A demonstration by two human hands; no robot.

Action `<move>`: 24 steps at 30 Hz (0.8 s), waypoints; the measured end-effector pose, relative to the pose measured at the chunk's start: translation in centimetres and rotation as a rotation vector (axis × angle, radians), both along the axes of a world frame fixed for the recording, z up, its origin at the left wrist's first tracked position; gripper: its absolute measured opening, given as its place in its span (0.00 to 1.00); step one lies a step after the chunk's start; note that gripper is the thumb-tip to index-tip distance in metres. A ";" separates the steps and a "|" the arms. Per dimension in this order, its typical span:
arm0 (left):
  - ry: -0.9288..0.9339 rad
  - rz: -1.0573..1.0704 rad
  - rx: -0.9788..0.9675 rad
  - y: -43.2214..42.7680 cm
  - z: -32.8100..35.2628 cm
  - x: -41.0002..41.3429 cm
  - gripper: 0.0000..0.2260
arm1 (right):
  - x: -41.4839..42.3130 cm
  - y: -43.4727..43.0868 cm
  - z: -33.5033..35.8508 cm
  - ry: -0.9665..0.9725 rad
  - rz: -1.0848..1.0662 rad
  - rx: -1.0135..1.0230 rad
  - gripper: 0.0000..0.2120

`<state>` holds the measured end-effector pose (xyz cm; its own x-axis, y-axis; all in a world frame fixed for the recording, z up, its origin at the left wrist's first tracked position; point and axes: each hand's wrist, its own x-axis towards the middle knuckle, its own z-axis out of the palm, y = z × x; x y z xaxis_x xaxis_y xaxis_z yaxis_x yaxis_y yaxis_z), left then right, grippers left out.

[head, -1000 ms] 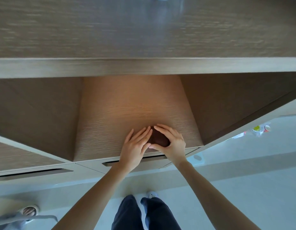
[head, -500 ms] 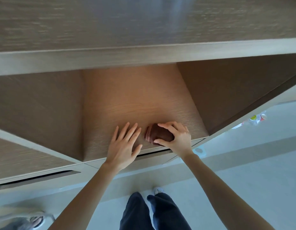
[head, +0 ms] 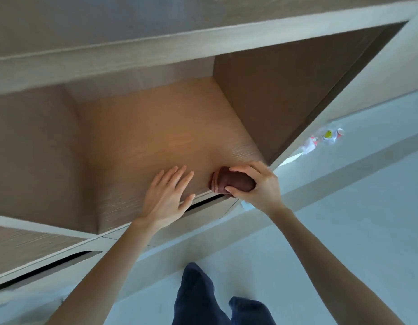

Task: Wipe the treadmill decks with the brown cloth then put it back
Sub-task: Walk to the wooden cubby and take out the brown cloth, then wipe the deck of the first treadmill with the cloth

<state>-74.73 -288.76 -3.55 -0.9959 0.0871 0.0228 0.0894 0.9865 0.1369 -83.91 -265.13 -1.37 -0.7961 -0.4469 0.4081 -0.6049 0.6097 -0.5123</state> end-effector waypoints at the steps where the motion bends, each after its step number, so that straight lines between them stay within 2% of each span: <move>1: 0.012 -0.035 0.002 0.7 0.6 -0.5 0.26 | 0.3 1.2 0.4 -0.007 -0.035 -0.007 0.18; 7: 0.070 -0.304 0.036 8.2 2.9 -2.5 0.25 | 4.3 10.5 1.4 -0.025 -0.234 -0.022 0.19; 12: 0.045 -0.506 0.033 17.3 2.7 -1.7 0.25 | 10.3 19.5 0.0 -0.047 -0.439 -0.015 0.18; 19: -0.001 -0.760 0.013 34.2 1.8 3.0 0.26 | 22.4 34.2 -1.3 -0.146 -0.747 -0.021 0.19; 24: 0.002 -0.935 0.056 48.1 1.9 9.0 0.24 | 32.3 45.0 -1.1 -0.134 -0.952 -0.025 0.18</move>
<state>-65.77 -240.65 -1.65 -0.5216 0.8516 0.0530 0.8437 0.5055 0.1807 -51.57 -220.13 -2.52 -0.8616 0.4182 0.2878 0.2024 0.8028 -0.5608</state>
